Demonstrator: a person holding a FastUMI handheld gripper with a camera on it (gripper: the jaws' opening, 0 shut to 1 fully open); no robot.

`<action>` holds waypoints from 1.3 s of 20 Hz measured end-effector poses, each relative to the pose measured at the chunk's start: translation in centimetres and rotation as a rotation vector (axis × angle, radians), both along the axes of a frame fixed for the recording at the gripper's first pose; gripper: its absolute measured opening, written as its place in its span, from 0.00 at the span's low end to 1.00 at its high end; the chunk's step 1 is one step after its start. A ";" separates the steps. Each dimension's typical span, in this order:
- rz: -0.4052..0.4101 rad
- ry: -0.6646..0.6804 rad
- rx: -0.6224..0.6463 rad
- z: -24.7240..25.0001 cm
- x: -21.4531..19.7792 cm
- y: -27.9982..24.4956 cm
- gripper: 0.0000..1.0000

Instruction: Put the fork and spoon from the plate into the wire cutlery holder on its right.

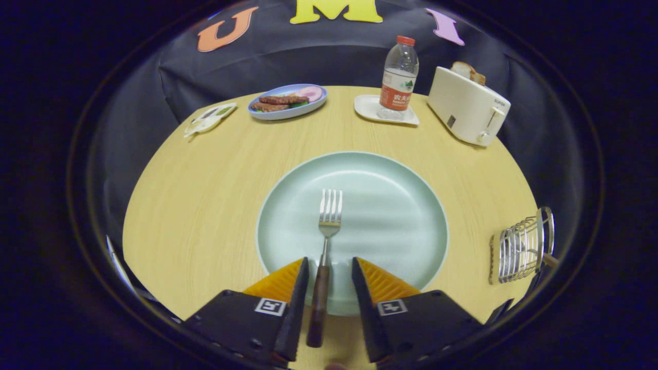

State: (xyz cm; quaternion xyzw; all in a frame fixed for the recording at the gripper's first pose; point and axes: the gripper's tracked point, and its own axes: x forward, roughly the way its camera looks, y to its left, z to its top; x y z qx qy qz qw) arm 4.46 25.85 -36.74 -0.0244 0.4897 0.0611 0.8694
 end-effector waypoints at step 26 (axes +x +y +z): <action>-0.063 0.192 -0.008 16.1 -3.4 -24.1 0.01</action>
